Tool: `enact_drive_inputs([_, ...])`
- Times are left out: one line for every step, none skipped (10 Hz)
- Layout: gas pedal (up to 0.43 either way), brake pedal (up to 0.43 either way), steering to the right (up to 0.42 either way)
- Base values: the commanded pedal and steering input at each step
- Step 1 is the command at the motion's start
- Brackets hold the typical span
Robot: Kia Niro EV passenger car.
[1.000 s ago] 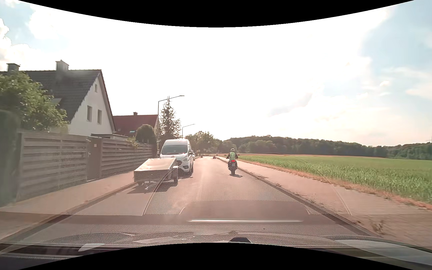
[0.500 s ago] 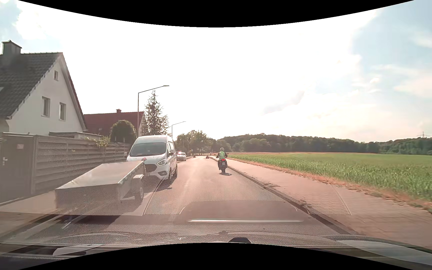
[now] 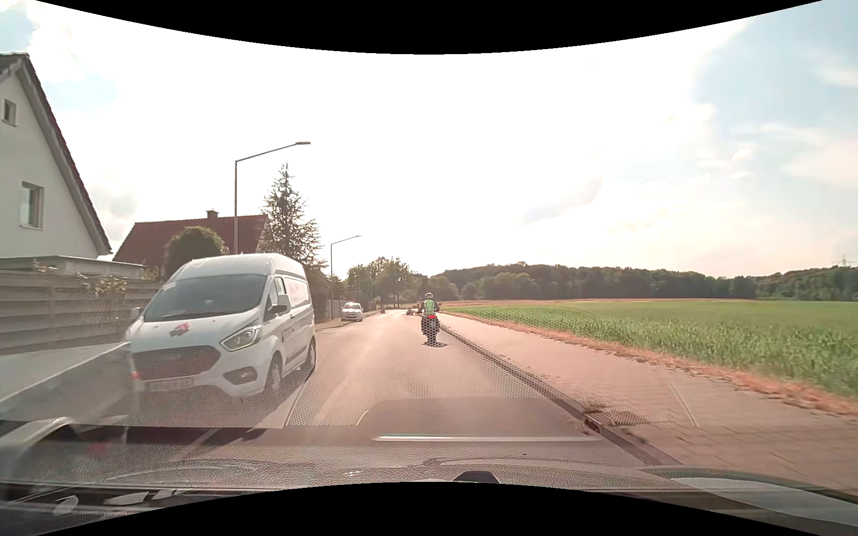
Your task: Follow the waypoints while adhering to traffic rules and regulations
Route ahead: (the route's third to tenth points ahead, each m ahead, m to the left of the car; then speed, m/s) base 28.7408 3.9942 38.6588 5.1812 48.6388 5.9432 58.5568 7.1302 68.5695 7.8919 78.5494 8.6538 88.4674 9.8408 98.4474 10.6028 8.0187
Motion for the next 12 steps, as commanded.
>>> enact_drive_inputs([0.157,0.000,-0.017])
enact_drive_inputs([0.157,0.000,-0.024])
enact_drive_inputs([0.157,0.000,-0.031])
enact_drive_inputs([0.157,0.000,-0.030])
enact_drive_inputs([0.157,0.000,-0.030])
enact_drive_inputs([0.157,0.000,-0.029])
enact_drive_inputs([0.157,0.000,-0.028])
enact_drive_inputs([0.157,0.000,-0.023])
enact_drive_inputs([0.157,0.000,-0.020])
enact_drive_inputs([0.157,0.000,-0.020])
enact_drive_inputs([0.150,0.000,-0.020])
enact_drive_inputs([0.150,0.000,-0.019])
